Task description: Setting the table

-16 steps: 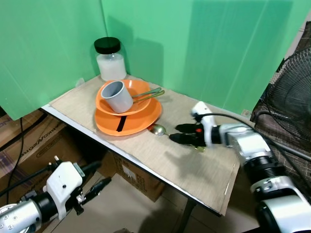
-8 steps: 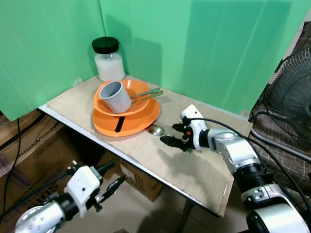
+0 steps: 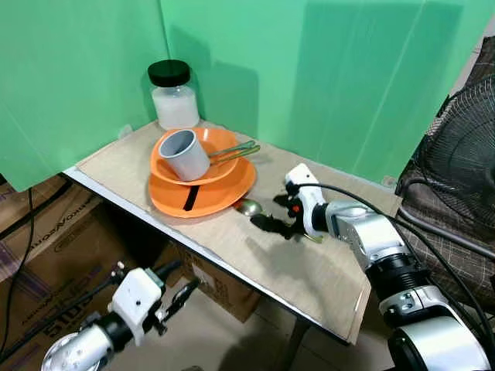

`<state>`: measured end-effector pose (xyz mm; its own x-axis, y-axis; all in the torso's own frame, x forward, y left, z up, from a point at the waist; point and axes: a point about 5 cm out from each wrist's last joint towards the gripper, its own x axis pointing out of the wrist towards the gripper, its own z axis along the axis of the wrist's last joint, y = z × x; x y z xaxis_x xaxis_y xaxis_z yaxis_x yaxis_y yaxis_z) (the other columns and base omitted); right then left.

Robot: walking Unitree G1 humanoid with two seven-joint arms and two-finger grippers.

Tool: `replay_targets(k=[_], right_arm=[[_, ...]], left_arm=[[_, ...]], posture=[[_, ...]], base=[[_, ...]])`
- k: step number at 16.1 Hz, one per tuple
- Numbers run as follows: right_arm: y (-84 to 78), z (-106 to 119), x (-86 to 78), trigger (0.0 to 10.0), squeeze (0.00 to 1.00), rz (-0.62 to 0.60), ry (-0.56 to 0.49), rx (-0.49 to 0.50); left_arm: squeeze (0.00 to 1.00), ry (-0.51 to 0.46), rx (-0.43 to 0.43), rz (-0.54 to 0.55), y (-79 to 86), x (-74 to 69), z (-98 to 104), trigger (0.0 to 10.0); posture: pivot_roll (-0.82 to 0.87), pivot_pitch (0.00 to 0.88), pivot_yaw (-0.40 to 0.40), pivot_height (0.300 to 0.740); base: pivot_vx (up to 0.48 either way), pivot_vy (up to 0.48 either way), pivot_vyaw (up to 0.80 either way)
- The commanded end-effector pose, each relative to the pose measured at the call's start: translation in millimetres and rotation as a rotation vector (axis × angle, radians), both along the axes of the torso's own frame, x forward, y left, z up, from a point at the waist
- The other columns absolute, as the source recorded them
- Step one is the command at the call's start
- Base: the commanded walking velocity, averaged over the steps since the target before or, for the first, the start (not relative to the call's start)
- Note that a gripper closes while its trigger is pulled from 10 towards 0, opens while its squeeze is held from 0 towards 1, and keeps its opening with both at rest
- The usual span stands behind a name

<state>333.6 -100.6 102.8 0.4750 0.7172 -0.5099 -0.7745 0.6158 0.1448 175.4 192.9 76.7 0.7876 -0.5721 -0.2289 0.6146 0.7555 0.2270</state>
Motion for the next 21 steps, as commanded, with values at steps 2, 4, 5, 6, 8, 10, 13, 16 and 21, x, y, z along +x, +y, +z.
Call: replay_targets(k=[2, 4, 5, 6, 8, 10, 13, 16, 21], right_arm=[[-2.3, -7.2, -3.4, 6.2, 0.00, 0.004, 0.048, -0.036], [-3.7, -11.5, -2.1, 0.0, 0.00, -0.027, 0.064, -0.053], [-4.0, -12.2, -1.5, 0.0, 0.00, -0.036, 0.067, -0.053], [-3.9, -12.9, -0.4, 0.0, 0.00, -0.052, 0.070, -0.052], [-2.8, -12.9, 1.1, 0.0, 0.00, -0.067, 0.072, -0.044], [-1.4, -13.4, 2.1, 0.0, 0.00, -0.073, 0.077, -0.040], [-1.0, -15.1, 1.6, 0.0, 0.00, -0.068, 0.079, -0.051], [0.3, -16.7, 0.8, 0.0, 0.00, -0.047, 0.067, -0.074], [1.7, -19.9, -2.7, 0.0, 0.00, -0.007, 0.047, -0.112]], left_arm=[[0.00, -0.027, -0.005, -0.018, -3.5, 3.4, 2.7, 10.0], [0.00, -0.035, -0.018, -0.036, -6.8, 6.4, 6.8, 10.0], [0.00, -0.036, -0.022, -0.044, -7.9, 7.1, 8.0, 10.0], [0.00, -0.039, -0.024, -0.056, -9.2, 8.2, 9.5, 10.0], [0.00, -0.036, -0.023, -0.073, -10.5, 8.7, 10.2, 10.0], [0.00, -0.031, -0.025, -0.083, -11.4, 8.6, 10.5, 10.0], [0.00, -0.027, -0.025, -0.082, -11.5, 8.4, 10.1, 10.0], [0.00, -0.019, -0.024, -0.085, -11.8, 7.9, 9.7, 10.0], [0.00, -0.016, -0.018, -0.084, -10.8, 8.0, 9.3, 10.0]], posture=[[-0.05, 0.000, 0.011, 0.740], [-0.05, 0.000, 0.014, 0.740], [-0.05, 0.000, 0.015, 0.740], [-0.05, 0.000, 0.017, 0.740], [-0.05, 0.000, 0.019, 0.740], [-0.05, 0.000, 0.019, 0.740], [-0.05, 0.000, 0.018, 0.740], [-0.05, 0.000, 0.020, 0.740], [-0.05, 0.000, 0.019, 0.740]], base=[[0.000, 0.000, 0.00], [0.000, 0.000, 0.00], [0.000, 0.000, 0.00], [0.000, 0.000, 0.00], [0.000, 0.000, 0.00], [0.000, 0.000, 0.00], [0.000, 0.000, 0.00], [0.000, 0.000, 0.00], [0.000, 0.000, 0.00]])
